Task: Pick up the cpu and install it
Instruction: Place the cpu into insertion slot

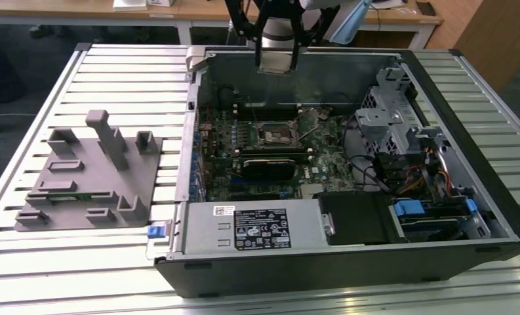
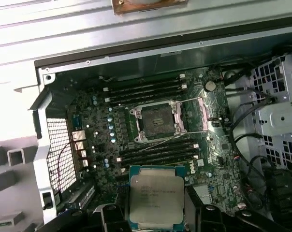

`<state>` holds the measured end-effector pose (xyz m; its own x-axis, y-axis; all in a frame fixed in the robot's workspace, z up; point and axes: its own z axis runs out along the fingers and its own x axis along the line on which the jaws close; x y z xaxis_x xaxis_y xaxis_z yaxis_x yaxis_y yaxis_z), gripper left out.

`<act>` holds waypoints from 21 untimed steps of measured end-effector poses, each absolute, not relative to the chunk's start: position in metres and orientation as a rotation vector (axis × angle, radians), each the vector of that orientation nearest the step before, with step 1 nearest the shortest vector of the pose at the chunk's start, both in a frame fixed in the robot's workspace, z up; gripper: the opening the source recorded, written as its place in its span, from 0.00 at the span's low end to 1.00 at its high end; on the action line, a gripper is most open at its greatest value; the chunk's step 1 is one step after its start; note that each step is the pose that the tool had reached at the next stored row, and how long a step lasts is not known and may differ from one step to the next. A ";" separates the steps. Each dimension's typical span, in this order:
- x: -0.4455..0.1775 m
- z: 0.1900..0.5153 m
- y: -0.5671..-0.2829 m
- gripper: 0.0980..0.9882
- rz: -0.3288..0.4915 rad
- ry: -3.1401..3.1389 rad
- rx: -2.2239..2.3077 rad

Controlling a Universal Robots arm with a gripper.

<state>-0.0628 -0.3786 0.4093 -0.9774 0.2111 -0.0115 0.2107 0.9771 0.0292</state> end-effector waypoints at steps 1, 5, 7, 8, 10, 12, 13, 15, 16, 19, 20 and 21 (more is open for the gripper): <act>-0.063 0.409 -0.378 0.50 0.043 3.106 0.354; -0.063 0.408 -0.378 0.50 0.043 3.095 0.440; -0.063 0.408 -0.378 0.50 0.042 3.088 0.483; -0.063 0.408 -0.378 0.50 0.042 3.085 0.503; -0.063 0.408 -0.378 0.50 0.042 3.077 0.545; -0.063 0.407 -0.378 0.50 0.042 3.071 0.575; -0.063 0.407 -0.378 0.50 0.041 3.070 0.583; -0.063 0.407 -0.378 0.50 0.039 3.068 0.589; -0.063 0.407 -0.378 0.50 0.037 3.068 0.589; -0.063 0.406 -0.378 0.50 0.027 3.067 0.590; -0.063 0.406 -0.378 0.50 0.024 3.066 0.592; -0.063 0.406 -0.378 0.50 0.022 3.064 0.599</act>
<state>-0.0628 -0.3775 0.4063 -0.9262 0.3766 -0.0161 0.3763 0.9263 0.0176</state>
